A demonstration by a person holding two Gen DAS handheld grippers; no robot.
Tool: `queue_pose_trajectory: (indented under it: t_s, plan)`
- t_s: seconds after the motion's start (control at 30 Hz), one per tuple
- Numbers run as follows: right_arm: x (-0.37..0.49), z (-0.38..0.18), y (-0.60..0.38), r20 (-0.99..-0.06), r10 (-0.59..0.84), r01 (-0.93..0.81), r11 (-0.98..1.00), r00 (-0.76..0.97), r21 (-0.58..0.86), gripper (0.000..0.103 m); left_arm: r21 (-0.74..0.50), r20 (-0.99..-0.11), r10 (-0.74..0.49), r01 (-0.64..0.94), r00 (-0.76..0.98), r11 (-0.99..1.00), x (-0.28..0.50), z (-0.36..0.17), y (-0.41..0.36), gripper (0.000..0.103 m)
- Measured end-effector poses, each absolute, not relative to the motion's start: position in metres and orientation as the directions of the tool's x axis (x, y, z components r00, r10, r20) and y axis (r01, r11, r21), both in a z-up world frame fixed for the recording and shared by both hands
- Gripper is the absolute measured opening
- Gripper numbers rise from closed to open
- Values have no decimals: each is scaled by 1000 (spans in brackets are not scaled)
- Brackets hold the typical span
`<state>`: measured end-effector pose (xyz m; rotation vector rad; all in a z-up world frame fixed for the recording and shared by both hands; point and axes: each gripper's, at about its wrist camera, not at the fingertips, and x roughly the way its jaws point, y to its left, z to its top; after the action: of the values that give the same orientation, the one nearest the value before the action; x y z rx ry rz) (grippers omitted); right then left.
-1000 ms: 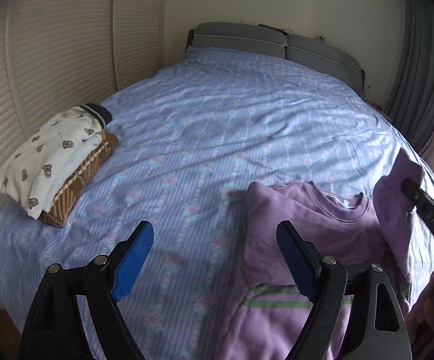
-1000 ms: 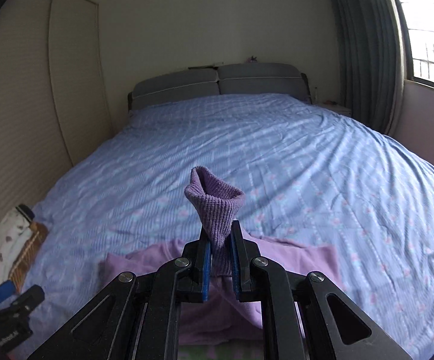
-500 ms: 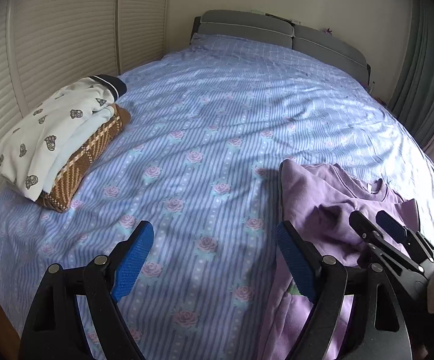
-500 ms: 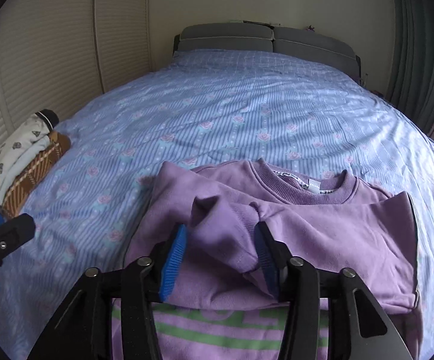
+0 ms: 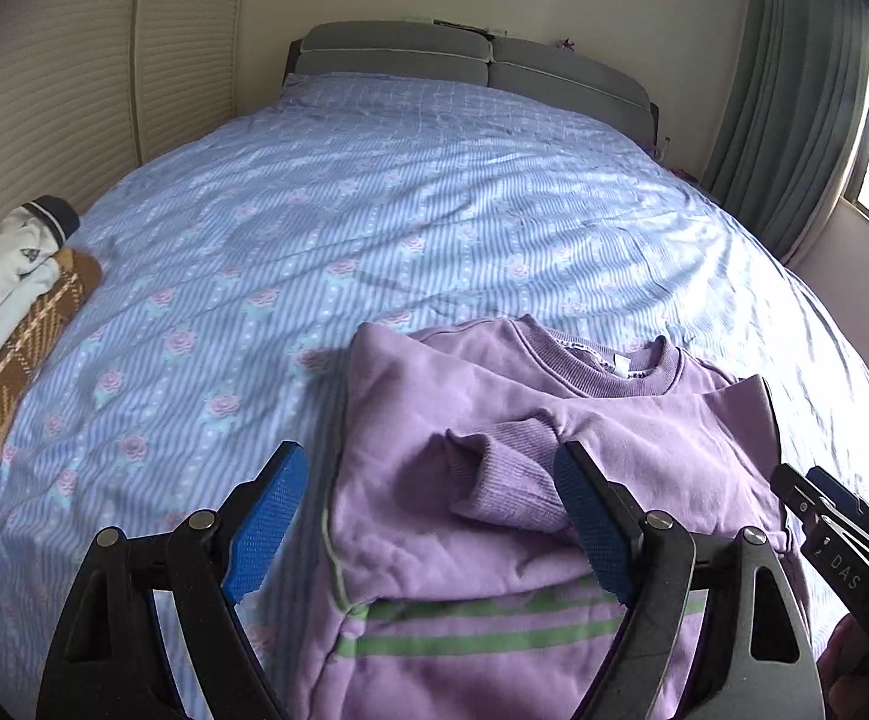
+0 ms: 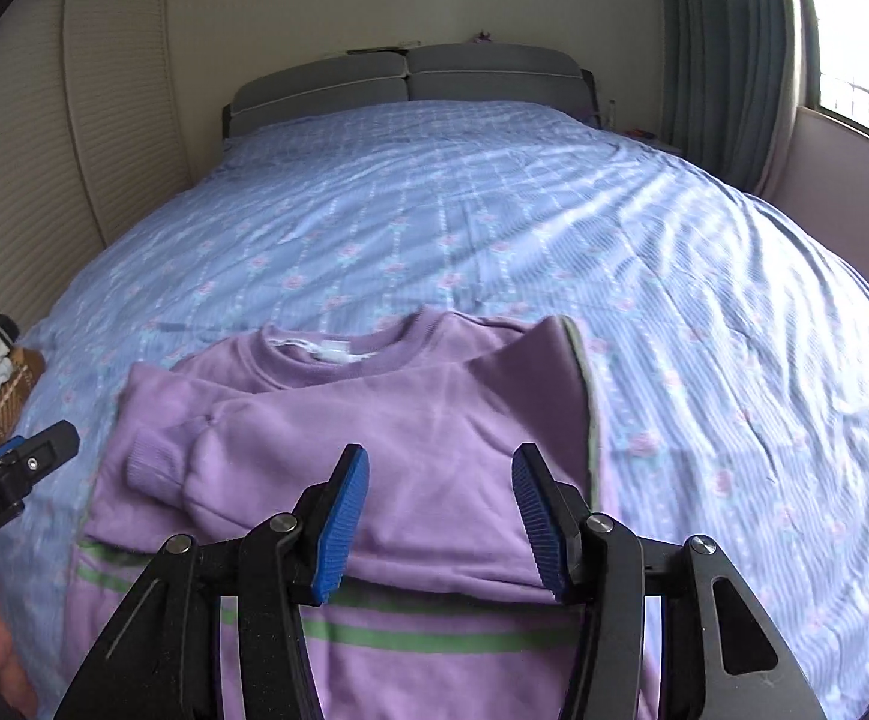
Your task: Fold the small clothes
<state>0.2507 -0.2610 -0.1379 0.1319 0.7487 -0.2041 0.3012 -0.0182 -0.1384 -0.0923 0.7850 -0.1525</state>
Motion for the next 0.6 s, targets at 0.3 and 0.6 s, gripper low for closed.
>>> queue_pose_trajectory:
  t_s: [0.3, 0.6]
  plan:
    - [260, -179, -304, -768, -170, 285, 958, 617, 16, 51, -34, -767, -68, 65, 638, 997, 321, -178, -33, 84]
    - [253, -200, -314, -777, -251, 326, 943, 577, -63, 69, -13, -801, -29, 31, 598, 999, 309, -213, -18, 92]
